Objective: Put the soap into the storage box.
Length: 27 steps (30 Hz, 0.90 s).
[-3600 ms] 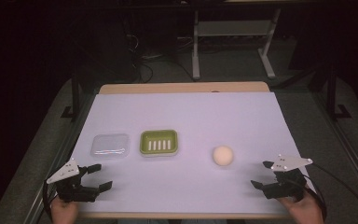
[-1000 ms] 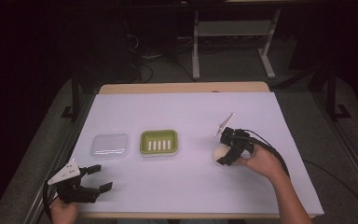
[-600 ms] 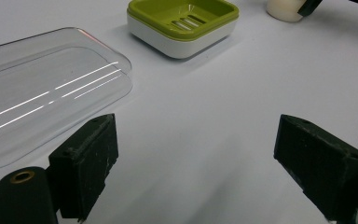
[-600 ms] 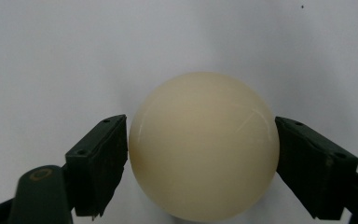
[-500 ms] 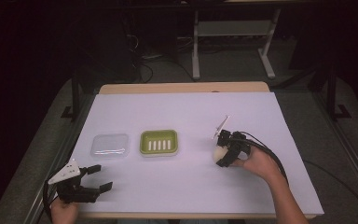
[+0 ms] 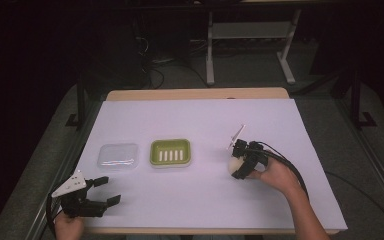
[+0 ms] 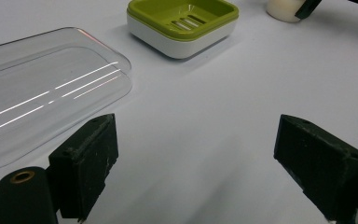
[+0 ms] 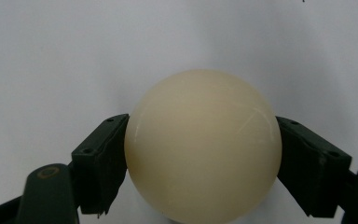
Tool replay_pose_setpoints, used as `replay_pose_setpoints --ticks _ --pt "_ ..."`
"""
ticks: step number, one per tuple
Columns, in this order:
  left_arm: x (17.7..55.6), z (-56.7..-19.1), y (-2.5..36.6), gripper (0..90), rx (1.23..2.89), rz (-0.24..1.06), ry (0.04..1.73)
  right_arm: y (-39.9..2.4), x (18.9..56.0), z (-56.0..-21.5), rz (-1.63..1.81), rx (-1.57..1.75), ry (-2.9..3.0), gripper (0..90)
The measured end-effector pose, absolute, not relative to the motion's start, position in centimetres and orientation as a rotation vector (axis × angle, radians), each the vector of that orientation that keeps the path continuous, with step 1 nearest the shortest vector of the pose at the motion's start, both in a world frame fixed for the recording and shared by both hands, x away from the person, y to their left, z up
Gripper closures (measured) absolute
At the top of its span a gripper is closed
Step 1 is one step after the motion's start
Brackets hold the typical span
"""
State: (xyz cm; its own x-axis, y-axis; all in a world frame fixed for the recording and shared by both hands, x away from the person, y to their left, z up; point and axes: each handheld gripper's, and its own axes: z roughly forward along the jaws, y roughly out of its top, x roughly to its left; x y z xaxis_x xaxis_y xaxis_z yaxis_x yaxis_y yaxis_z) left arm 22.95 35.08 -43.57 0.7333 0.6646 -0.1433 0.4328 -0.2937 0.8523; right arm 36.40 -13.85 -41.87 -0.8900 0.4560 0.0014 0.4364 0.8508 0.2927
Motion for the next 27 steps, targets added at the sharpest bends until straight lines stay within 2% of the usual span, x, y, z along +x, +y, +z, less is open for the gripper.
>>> replay_pose_setpoints --ticks 10,27 --pt "23.0 -43.6 35.2 12.8 1.934 0.291 0.844 -14.1 36.8 -41.6 0.441 0.793 2.942 22.3" --pt "23.1 -43.6 35.0 12.8 1.938 0.292 0.856 -12.9 36.9 -38.8 0.607 0.792 2.926 22.3"
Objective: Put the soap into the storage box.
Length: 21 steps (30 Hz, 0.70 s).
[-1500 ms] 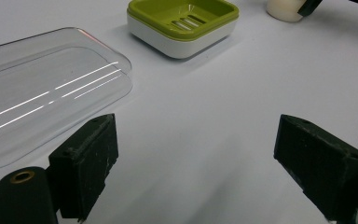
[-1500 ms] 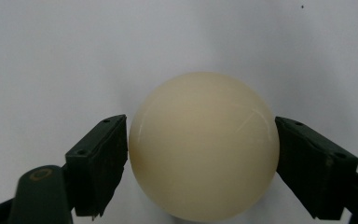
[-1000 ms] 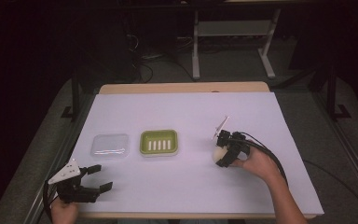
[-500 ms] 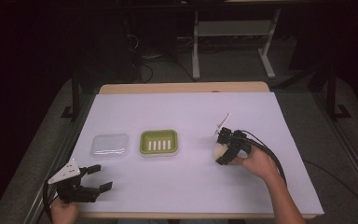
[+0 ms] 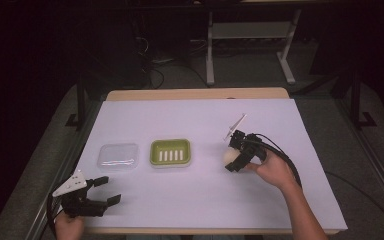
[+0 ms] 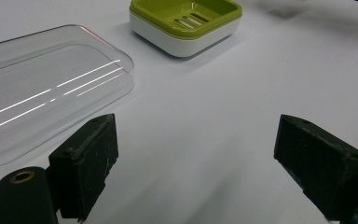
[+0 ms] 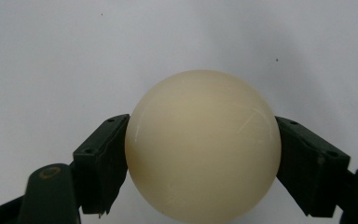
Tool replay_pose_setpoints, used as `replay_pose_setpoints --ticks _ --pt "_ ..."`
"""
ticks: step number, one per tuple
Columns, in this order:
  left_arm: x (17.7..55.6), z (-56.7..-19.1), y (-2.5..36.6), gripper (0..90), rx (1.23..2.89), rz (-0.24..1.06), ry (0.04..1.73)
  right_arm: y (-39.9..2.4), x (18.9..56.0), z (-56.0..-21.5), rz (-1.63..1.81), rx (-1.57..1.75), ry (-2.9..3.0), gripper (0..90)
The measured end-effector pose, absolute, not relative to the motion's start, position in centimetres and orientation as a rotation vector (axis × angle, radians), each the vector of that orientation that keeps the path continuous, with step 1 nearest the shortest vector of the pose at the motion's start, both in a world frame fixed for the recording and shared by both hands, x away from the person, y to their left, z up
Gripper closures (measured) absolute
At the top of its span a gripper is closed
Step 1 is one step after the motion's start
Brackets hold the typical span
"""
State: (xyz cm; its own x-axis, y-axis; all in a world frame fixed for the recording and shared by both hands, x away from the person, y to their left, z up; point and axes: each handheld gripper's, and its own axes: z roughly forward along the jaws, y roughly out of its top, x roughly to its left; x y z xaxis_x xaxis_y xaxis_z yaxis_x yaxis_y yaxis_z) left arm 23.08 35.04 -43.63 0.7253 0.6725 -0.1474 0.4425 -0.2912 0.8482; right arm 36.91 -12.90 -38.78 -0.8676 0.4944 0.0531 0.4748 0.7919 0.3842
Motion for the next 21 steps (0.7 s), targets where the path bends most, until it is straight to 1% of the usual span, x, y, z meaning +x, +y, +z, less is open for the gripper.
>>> replay_pose_setpoints --ticks 12,21 --pt "23.0 -43.6 35.0 12.8 1.935 0.300 0.858 -11.3 37.6 -37.1 0.632 0.748 2.952 22.4" --pt "23.0 -43.5 35.1 12.8 1.930 0.306 0.855 -10.3 37.9 -36.6 0.633 0.715 2.968 22.3"
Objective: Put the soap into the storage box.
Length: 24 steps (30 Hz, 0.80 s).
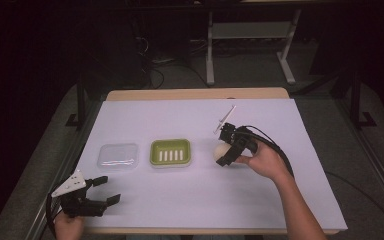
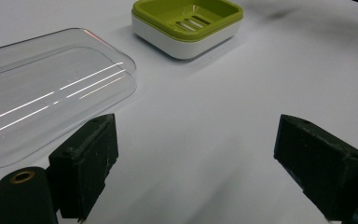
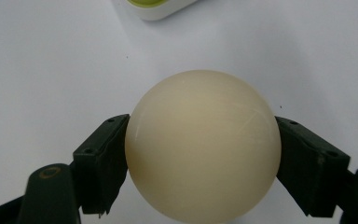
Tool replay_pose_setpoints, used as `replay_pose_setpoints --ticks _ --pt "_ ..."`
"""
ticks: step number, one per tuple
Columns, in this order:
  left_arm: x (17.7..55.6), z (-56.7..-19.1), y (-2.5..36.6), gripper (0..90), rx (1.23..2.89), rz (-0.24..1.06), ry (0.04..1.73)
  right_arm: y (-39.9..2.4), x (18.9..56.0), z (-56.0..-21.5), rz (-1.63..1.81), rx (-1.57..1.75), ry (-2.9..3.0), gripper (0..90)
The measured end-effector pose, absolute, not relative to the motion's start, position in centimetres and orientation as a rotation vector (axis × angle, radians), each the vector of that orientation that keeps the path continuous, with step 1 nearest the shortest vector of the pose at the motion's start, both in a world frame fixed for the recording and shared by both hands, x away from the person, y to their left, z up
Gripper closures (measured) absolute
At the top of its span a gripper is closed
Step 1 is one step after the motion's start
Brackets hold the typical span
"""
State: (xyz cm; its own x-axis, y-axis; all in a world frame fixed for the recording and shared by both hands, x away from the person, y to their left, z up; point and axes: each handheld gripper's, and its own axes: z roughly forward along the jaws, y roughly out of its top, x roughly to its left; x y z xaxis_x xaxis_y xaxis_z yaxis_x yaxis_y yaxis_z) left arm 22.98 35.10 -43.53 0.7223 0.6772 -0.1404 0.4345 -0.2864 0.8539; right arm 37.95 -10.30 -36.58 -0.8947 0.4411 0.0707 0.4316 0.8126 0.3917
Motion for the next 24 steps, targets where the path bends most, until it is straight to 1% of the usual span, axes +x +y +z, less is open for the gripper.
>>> replay_pose_setpoints --ticks 24 --pt "22.9 -43.4 35.2 12.8 1.939 0.308 0.843 -7.1 38.9 -34.9 0.636 0.662 2.991 22.3"
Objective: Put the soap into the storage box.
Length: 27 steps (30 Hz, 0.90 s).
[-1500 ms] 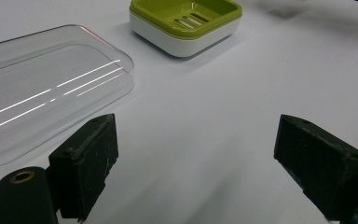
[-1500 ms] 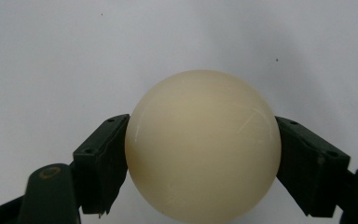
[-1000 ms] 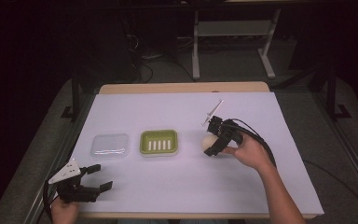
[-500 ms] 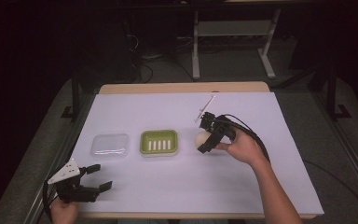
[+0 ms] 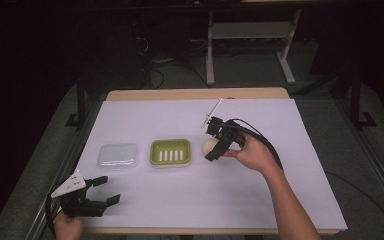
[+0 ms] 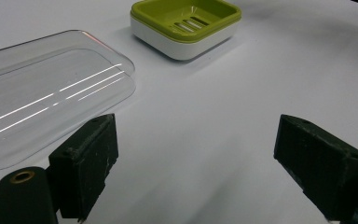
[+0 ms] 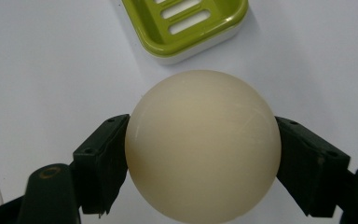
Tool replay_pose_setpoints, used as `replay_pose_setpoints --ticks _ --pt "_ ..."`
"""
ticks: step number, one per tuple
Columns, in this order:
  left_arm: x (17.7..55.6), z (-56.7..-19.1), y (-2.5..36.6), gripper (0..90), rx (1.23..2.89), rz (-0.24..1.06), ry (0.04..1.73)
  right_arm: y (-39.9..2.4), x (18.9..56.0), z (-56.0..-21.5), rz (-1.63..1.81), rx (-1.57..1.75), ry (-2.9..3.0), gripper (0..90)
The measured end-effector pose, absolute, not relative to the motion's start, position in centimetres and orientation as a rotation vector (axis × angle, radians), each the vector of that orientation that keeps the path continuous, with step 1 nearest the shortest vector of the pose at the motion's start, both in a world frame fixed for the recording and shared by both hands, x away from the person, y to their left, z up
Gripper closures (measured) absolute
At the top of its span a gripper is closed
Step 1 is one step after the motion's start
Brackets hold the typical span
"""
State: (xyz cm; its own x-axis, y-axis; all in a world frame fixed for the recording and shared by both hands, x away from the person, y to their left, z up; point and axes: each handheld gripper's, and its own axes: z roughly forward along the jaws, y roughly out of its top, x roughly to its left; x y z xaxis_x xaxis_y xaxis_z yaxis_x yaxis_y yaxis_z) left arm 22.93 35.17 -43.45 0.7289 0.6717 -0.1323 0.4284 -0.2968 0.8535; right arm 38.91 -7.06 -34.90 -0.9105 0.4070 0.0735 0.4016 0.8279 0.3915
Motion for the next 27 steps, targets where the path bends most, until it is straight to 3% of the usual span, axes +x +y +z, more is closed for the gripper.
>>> replay_pose_setpoints --ticks 27 --pt "22.9 -43.5 35.2 12.8 1.927 0.295 0.845 -4.3 39.6 -34.0 0.643 0.595 2.998 22.3"
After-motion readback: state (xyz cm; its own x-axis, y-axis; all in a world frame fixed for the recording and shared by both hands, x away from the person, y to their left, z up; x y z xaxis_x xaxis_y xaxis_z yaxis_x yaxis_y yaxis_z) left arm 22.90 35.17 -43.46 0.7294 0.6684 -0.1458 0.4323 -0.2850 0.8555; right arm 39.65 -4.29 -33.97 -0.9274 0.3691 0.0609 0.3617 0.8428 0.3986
